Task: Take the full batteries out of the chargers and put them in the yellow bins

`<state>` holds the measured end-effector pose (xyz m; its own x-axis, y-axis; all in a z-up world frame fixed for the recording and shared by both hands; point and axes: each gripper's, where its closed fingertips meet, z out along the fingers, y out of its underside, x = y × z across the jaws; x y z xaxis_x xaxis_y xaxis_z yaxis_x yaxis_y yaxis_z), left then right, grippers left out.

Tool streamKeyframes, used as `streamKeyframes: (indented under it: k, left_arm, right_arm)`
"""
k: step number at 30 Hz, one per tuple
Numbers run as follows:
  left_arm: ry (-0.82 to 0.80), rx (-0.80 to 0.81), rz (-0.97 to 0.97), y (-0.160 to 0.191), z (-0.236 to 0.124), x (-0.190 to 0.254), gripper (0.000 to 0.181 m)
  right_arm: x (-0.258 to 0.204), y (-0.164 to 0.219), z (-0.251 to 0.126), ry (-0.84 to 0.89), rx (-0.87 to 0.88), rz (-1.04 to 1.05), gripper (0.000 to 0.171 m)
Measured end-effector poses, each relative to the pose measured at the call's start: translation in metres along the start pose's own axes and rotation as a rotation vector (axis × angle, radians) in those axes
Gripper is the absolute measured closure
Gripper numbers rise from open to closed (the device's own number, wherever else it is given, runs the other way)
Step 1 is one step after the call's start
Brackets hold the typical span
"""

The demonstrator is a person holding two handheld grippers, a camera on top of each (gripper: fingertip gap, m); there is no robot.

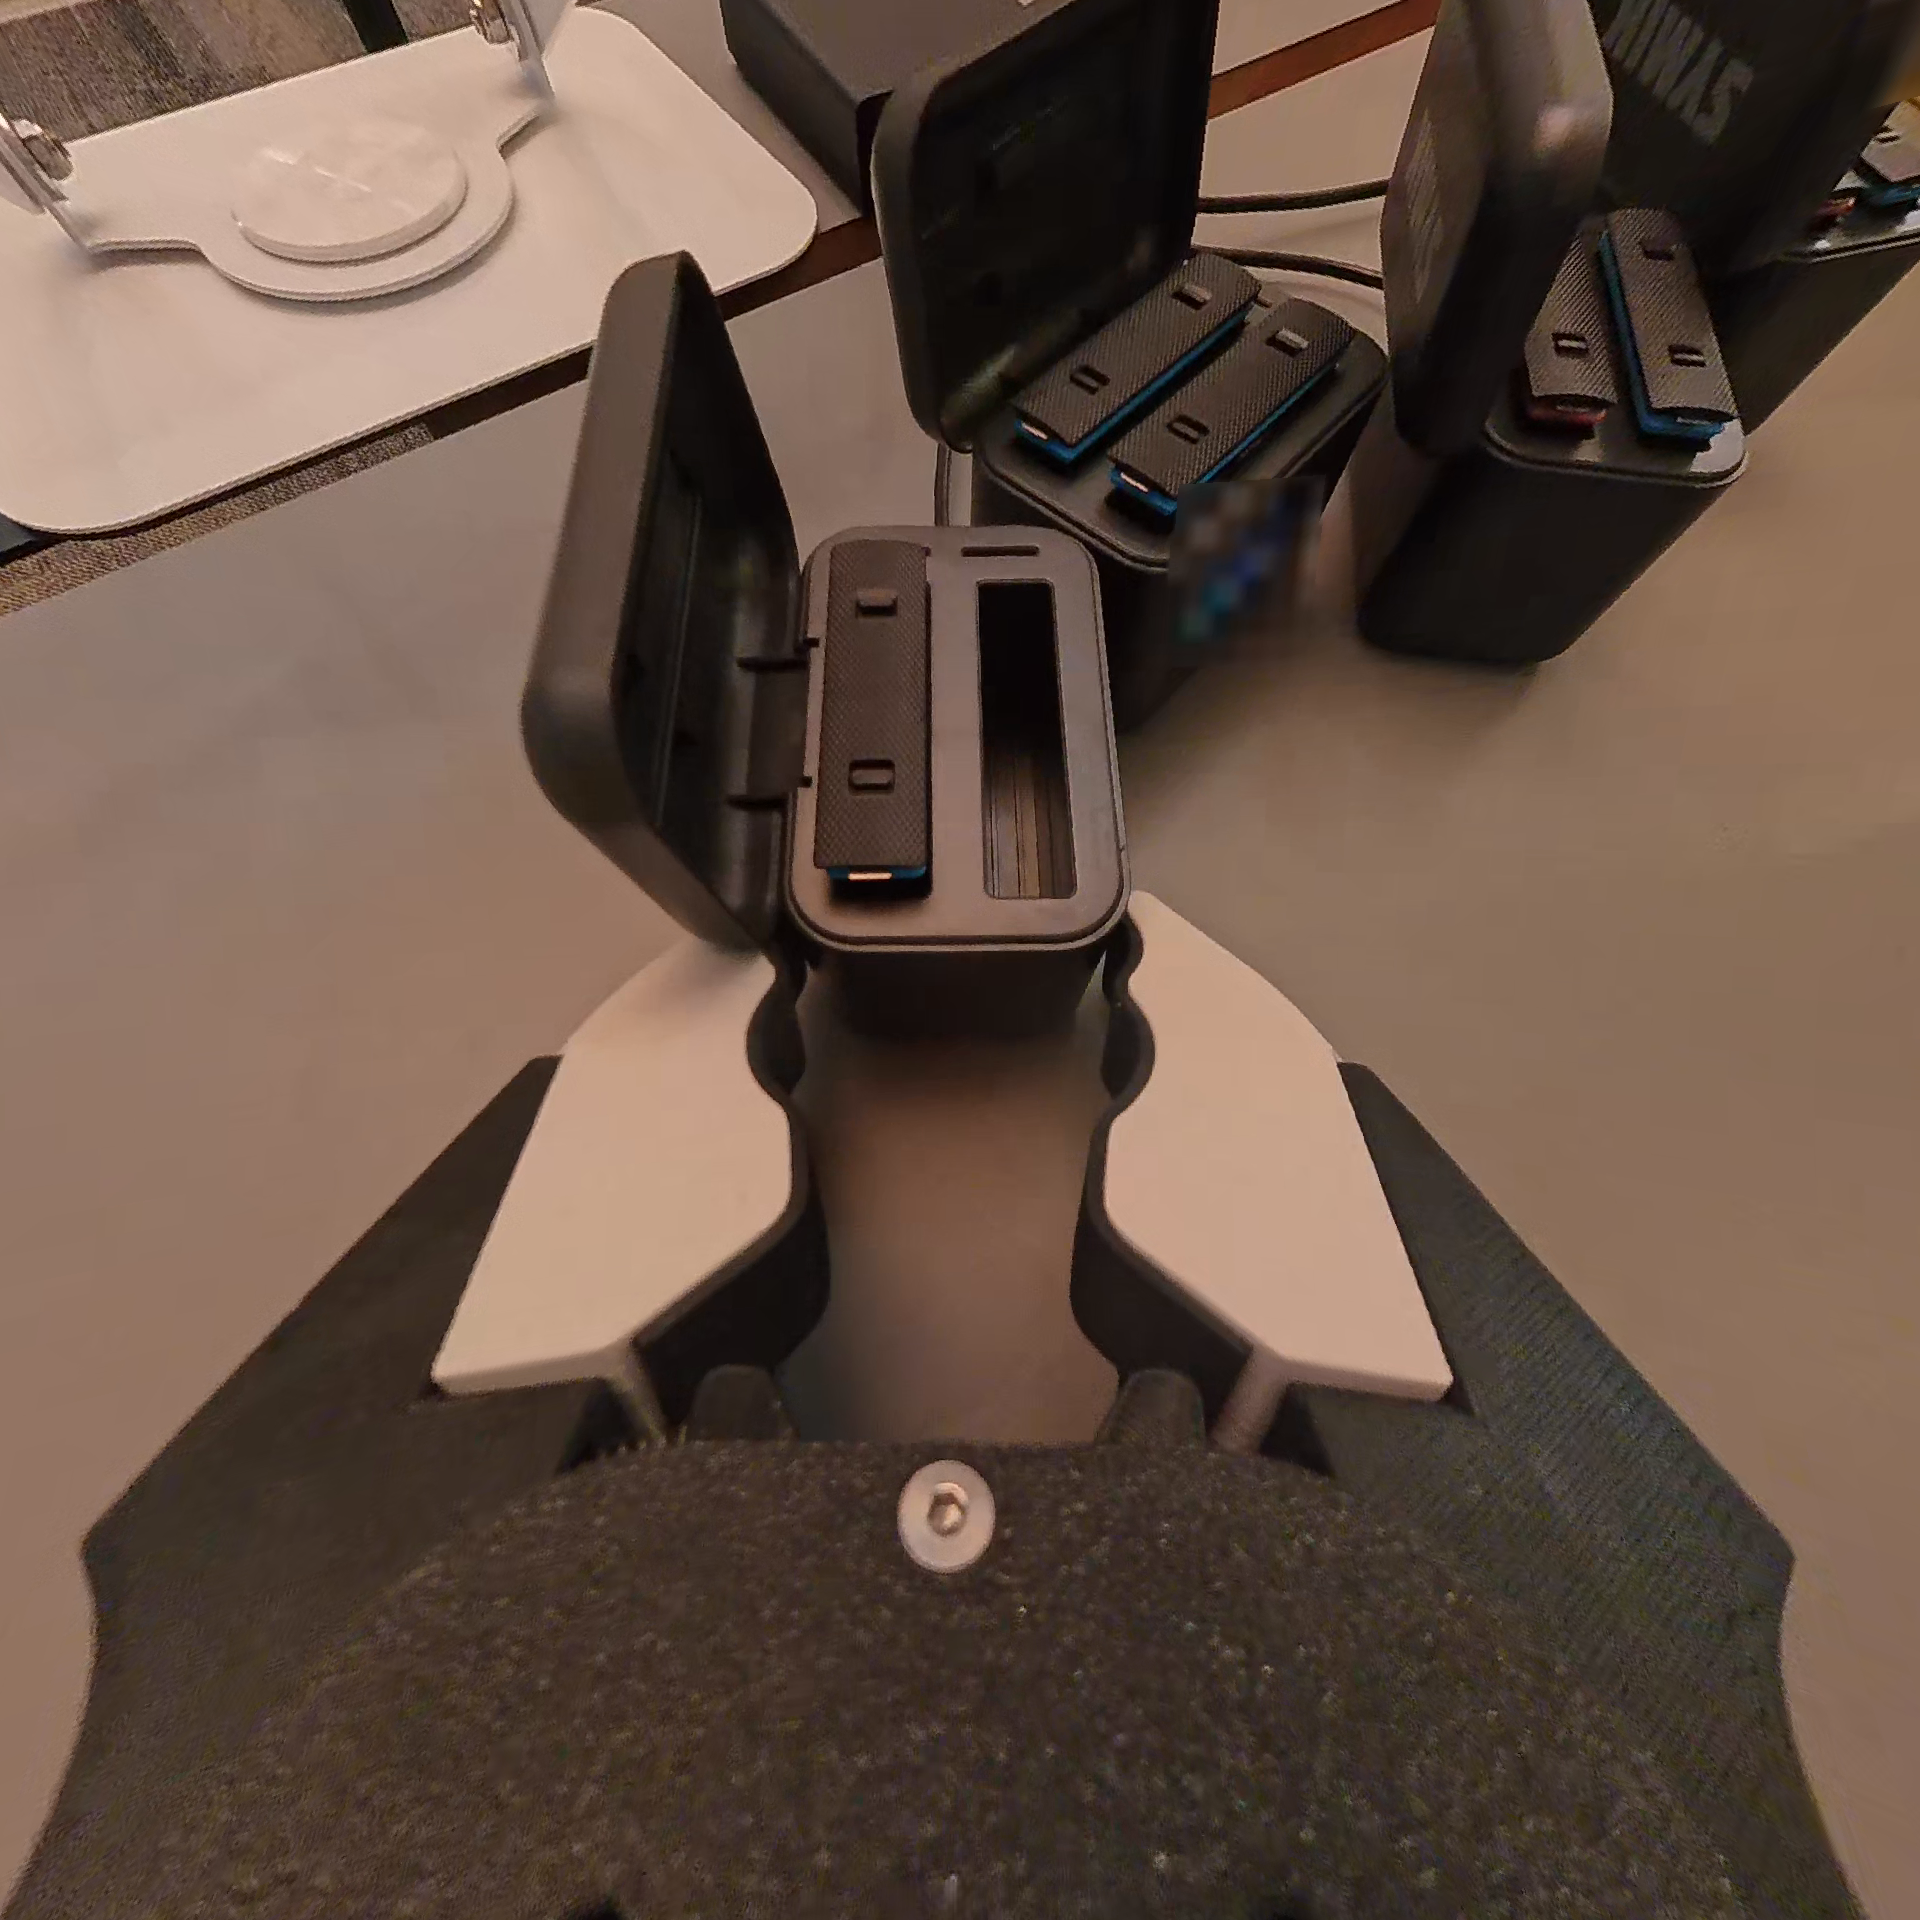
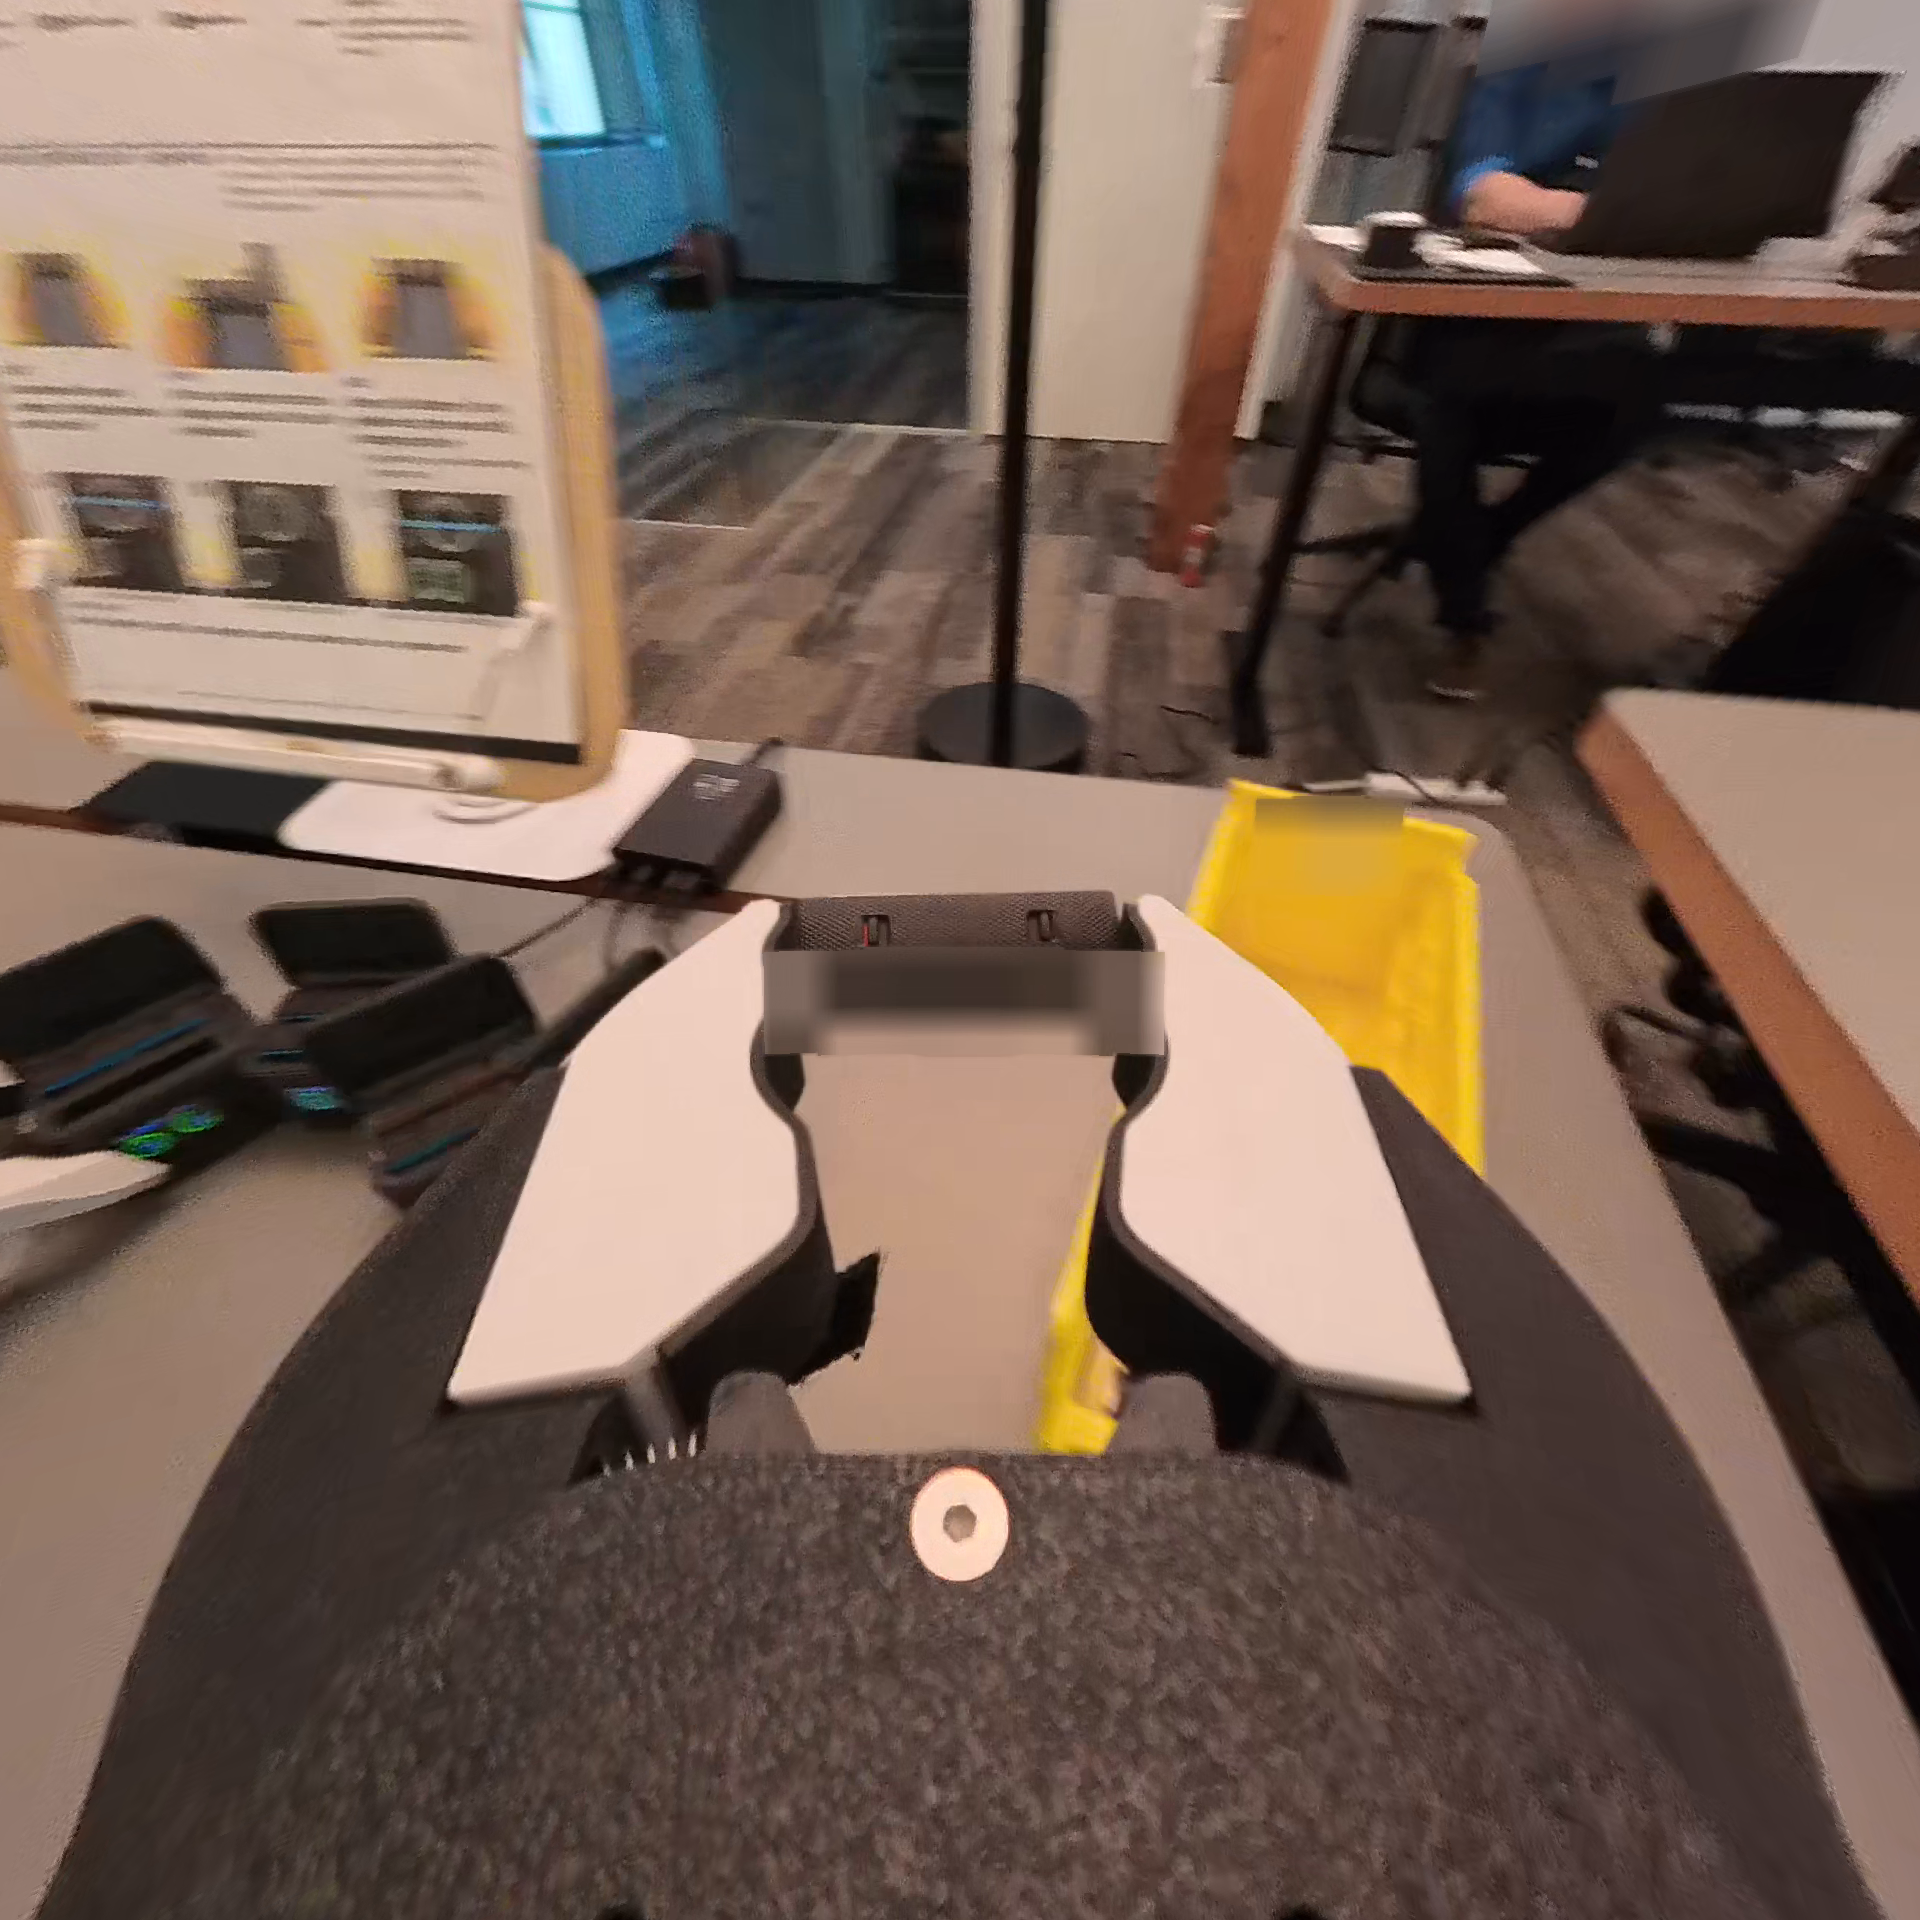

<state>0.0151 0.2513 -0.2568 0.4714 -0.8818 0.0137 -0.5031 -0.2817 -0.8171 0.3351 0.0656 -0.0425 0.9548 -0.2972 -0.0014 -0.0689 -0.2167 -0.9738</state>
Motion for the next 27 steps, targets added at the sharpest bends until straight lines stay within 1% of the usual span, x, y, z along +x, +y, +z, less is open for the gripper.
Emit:
streamKeyframes:
  k: [2, 5, 9, 12, 15, 18, 20, 23, 25, 27]
  left_arm:
    - [0.001, 0.0, 0.0, 0.0, 0.0, 0.0, 0.125]
    - [0.001, 0.001, 0.0, 0.0, 0.0, 0.0, 0.125]
    - [0.001, 0.001, 0.001, 0.0, 0.0, 0.0, 0.125]
    - [0.002, 0.002, 0.0, 0.0, 0.0, 0.0, 0.125]
    - [0.004, 0.002, -0.001, 0.0, 0.0, 0.0, 0.125]
    - [0.005, 0.002, 0.0, 0.0, 0.0, 0.0, 0.125]
    - [0.005, 0.002, -0.001, 0.0, 0.0, 0.0, 0.125]
    - [0.005, 0.002, -0.001, 0.0, 0.0, 0.0, 0.125]
    - [0.006, 0.002, 0.001, 0.0, 0.0, 0.0, 0.125]
    - [0.008, 0.002, 0.005, 0.0, 0.0, 0.001, 0.125]
  right_arm:
    - [0.029, 0.017, -0.009, 0.067, -0.006, 0.039, 0.113]
    - [0.053, 0.05, -0.015, 0.152, -0.033, 0.059, 0.113]
    - [0.065, 0.088, -0.015, 0.23, -0.041, 0.092, 0.113]
    - [0.071, 0.106, -0.011, 0.27, -0.052, 0.102, 0.113]
    - [0.074, 0.107, -0.008, 0.286, -0.033, 0.108, 0.112]
    - [0.075, 0.089, 0.0, 0.286, -0.01, 0.084, 0.112]
    - [0.077, 0.073, 0.013, 0.285, -0.015, 0.078, 0.112]
    - [0.083, 0.066, 0.04, 0.291, -0.092, 0.116, 0.112]
    - [0.089, 0.075, 0.055, 0.319, -0.167, 0.129, 0.112]
    - [0.093, 0.088, 0.062, 0.351, -0.23, 0.13, 0.112]
